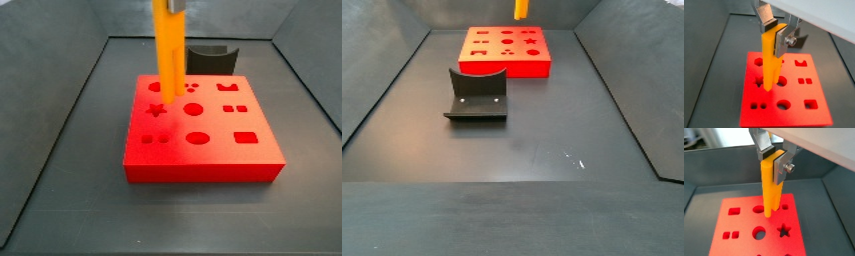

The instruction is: Insert the square-circle object.

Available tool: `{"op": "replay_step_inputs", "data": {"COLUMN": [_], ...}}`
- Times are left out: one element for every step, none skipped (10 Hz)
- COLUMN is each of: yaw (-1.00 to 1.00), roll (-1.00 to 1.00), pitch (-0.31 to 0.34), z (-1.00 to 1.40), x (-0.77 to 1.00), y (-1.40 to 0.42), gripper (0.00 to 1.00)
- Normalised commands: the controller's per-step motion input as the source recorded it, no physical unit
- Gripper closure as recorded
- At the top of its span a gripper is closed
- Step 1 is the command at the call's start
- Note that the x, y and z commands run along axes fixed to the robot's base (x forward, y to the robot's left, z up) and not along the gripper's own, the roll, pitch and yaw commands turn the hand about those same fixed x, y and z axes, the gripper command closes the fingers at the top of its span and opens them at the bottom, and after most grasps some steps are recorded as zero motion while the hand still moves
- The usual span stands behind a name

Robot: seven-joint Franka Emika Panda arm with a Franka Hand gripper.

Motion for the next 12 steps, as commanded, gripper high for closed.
{"op": "replay_step_inputs", "data": {"yaw": [-0.85, -0.80, -0.84, -0.92, -1.00, -1.00, -1.00, -1.00, -0.98, -0.93, -0.42, 0.00], "roll": [0.00, 0.00, 0.00, 0.00, 0.03, 0.04, 0.02, 0.00, 0.00, -0.01, 0.06, 0.11], "pitch": [0.190, 0.241, 0.159, 0.107, 0.036, 0.020, 0.000, 0.000, 0.026, 0.027, 0.000, 0.000], "z": [-0.13, -0.11, -0.11, -0.26, -0.36, -0.38, -0.37, -0.27, -0.05, 0.04, 0.18, 0.00], "x": [0.00, 0.00, 0.00, 0.00, 0.00, 0.00, 0.00, 0.00, 0.00, 0.03, 0.20, 0.00], "y": [-0.18, -0.20, -0.23, -0.16, -0.10, -0.09, -0.09, -0.13, -0.15, -0.22, -0.31, -0.20], "gripper": [1.00, 1.00, 1.00, 1.00, 1.00, 1.00, 1.00, 1.00, 1.00, 1.00, 1.00, 1.00]}}
